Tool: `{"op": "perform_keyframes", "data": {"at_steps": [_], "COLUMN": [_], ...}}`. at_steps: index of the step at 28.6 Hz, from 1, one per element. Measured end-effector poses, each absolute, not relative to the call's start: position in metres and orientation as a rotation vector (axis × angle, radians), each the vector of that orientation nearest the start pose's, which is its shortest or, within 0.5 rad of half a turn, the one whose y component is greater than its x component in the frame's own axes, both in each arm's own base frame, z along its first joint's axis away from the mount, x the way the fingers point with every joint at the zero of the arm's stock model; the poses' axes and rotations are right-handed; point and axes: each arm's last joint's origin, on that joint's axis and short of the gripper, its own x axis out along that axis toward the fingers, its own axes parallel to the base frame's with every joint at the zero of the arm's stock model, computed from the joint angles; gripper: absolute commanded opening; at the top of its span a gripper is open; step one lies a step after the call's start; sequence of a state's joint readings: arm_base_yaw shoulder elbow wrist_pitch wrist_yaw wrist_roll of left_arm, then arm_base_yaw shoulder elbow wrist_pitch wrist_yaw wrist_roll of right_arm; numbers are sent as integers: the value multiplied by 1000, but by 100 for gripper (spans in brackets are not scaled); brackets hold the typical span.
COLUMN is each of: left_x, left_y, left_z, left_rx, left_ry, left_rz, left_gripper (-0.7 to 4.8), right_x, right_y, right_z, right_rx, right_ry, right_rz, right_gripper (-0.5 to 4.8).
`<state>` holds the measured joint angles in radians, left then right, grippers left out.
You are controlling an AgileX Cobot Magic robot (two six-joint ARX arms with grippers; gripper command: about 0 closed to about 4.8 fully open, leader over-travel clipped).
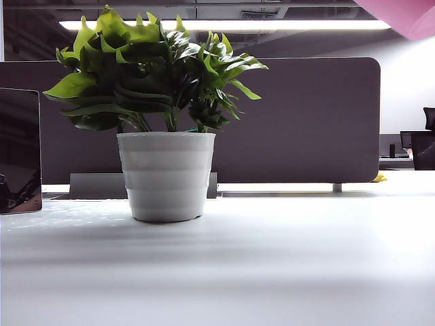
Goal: Pick up the watering can from the table, water the potted plant, and put the can back.
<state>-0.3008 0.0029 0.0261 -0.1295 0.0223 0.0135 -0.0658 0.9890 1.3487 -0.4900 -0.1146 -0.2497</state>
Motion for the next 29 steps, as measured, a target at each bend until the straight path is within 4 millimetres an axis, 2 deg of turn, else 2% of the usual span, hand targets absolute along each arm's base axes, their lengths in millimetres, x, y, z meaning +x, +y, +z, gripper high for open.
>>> {"op": "perform_keyframes", "data": {"at_steps": [7,12,21,29], "left_x": [95,96,96,96], "left_y": [-16,-11,-9,-5], "left_z": [152,152,152,152], "left_rx": [23,19,19,15], "left_ry": [135,142,142,144], "left_rz": [-188,-127,-109,-72], "left_gripper": [-5,-5,-5,-5], "right_x": [180,185,200,201], "right_y": [-21,-30,-38,-39], "right_z": [427,400,330,269], "right_rx": [-156,-84,62,110], "right_ry": [99,76,40,12], "right_rz": [37,21,8,-11], "right_gripper": [-6,-6,-6,-6]}}
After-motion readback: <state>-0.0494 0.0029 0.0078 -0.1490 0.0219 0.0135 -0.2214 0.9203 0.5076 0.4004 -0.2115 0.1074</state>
